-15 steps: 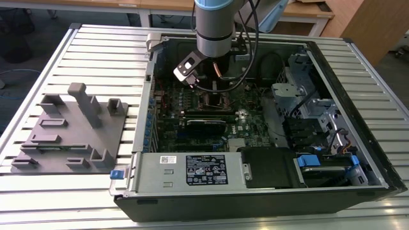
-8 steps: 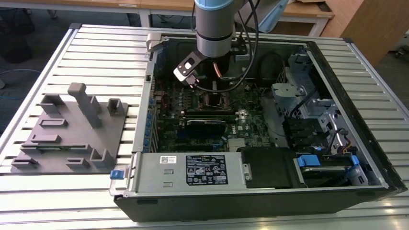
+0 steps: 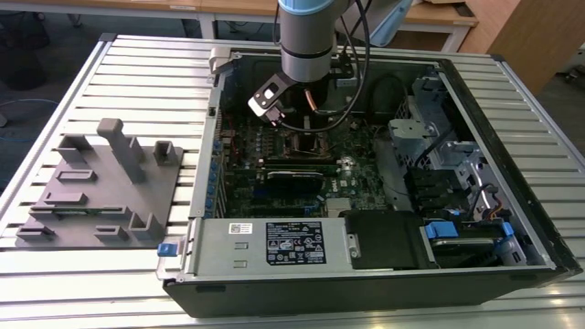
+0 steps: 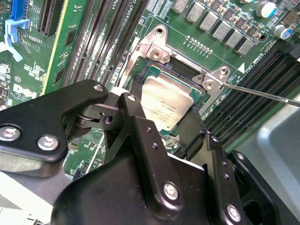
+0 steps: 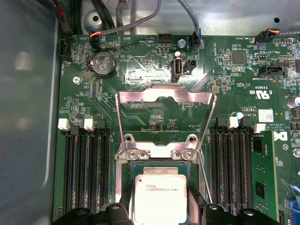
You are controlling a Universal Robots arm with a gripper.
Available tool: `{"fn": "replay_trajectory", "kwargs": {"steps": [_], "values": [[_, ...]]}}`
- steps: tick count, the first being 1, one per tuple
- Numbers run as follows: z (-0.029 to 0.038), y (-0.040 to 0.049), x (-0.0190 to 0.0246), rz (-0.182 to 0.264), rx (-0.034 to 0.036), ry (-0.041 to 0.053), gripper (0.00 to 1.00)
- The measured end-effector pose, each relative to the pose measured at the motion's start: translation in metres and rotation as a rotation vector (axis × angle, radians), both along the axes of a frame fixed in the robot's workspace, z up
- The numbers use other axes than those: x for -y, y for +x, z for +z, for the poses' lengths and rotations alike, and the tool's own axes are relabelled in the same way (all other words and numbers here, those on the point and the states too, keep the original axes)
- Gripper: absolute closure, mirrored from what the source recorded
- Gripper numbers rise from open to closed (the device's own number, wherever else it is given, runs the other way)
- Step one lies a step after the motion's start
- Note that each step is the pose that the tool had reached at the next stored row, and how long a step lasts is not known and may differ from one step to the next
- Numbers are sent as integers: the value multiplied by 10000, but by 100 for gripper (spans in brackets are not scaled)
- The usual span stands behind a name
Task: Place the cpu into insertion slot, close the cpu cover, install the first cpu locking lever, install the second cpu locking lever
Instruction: 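Place the cpu into insertion slot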
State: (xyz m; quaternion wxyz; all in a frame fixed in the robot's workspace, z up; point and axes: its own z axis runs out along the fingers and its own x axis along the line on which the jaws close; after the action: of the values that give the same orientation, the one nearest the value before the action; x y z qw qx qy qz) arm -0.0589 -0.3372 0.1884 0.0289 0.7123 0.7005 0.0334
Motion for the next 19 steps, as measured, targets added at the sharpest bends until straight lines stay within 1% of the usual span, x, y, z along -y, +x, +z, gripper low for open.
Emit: {"fn": "replay_trajectory", "kwargs": {"steps": [14, 16, 17, 19], "values": [[-2, 0, 0, 0, 2, 2, 46], [-5, 1, -1, 0, 8, 9, 45], [-5, 1, -1, 1, 6, 9, 40], [-3, 1, -1, 1, 2, 4, 40]]}}
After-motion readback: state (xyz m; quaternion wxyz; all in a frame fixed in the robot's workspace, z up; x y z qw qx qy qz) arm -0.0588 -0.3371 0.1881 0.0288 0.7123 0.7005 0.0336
